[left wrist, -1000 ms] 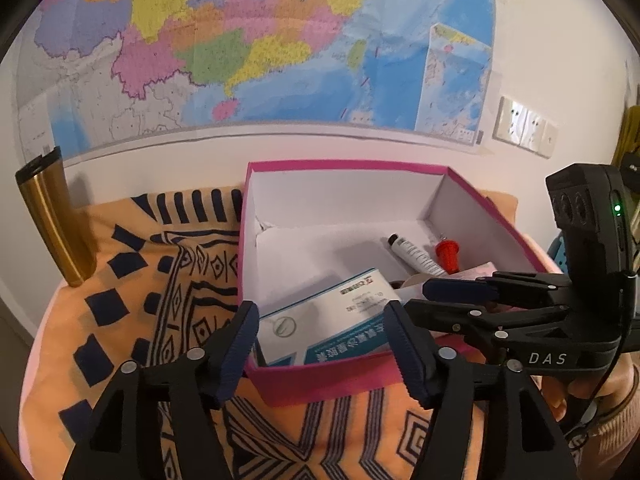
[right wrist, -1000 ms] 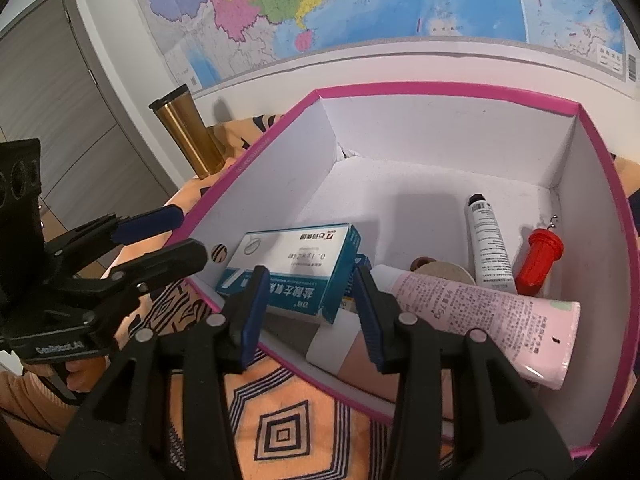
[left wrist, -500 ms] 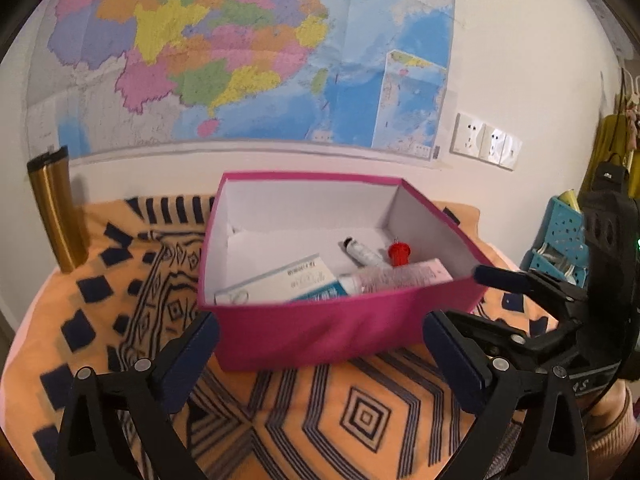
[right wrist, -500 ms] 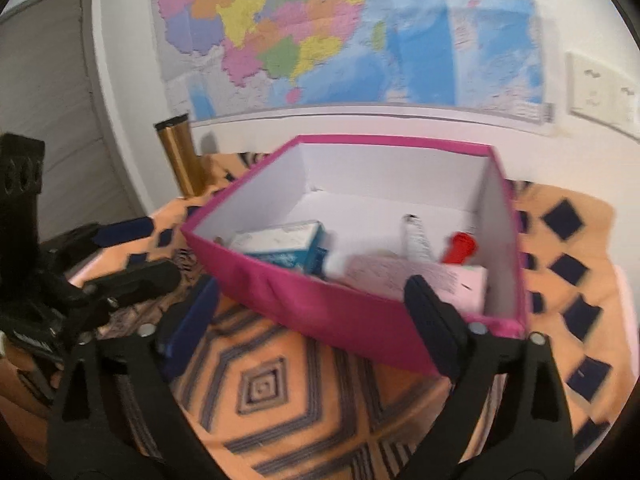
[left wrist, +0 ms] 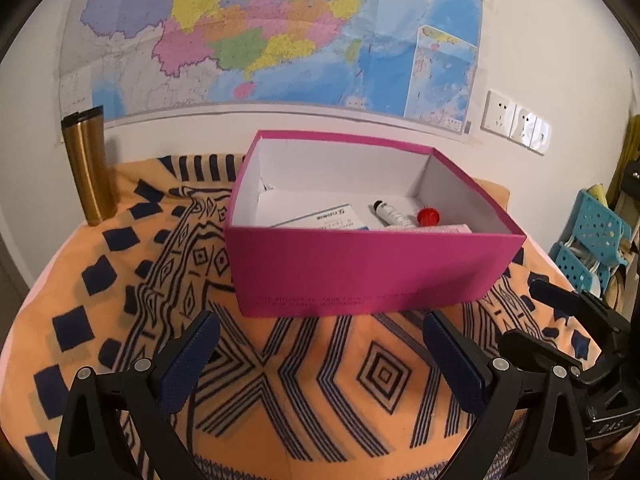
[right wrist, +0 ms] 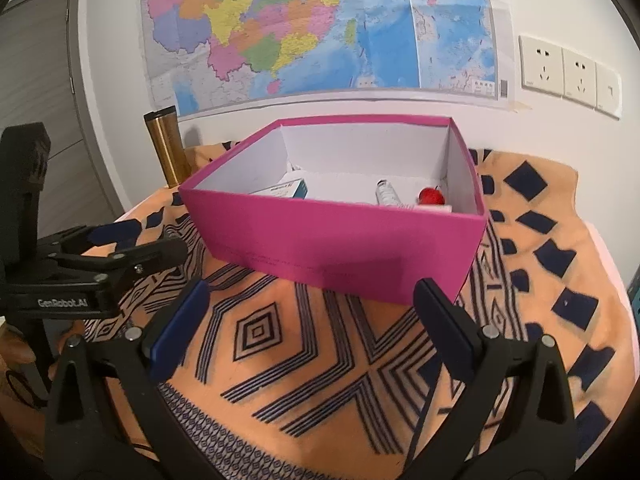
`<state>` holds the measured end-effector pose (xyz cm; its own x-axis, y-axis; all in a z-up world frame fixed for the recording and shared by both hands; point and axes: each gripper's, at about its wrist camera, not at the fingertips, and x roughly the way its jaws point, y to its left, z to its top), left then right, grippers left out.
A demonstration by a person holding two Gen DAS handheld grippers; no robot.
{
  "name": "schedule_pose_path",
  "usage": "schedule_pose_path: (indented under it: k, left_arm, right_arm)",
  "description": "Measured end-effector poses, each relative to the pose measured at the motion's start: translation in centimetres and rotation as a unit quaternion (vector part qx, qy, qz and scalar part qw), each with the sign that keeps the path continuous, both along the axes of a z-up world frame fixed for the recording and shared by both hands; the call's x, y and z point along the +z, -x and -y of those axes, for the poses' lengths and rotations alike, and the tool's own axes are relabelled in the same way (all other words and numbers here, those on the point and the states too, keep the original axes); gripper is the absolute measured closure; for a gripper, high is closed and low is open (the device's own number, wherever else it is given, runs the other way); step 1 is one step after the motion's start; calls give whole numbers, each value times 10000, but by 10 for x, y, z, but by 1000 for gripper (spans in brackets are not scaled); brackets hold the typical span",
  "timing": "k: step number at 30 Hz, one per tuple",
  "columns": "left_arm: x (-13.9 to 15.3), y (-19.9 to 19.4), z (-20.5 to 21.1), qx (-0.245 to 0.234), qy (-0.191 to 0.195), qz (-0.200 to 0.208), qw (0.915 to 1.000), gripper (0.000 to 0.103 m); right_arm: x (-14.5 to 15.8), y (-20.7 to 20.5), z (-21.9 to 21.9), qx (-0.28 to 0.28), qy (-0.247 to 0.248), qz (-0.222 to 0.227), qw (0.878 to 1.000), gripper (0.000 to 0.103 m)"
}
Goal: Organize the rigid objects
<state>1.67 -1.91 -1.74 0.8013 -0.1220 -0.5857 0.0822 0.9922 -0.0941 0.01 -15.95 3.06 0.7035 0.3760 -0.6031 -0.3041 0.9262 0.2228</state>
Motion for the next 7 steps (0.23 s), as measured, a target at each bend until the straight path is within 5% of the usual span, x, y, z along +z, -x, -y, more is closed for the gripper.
schedule_pose_path:
  k: [7]
  left_arm:
    - [-8,8,7,-27,-256,4,9997,0]
  right_arm:
    - [-5,11,-12,120,15,-83,9999,1]
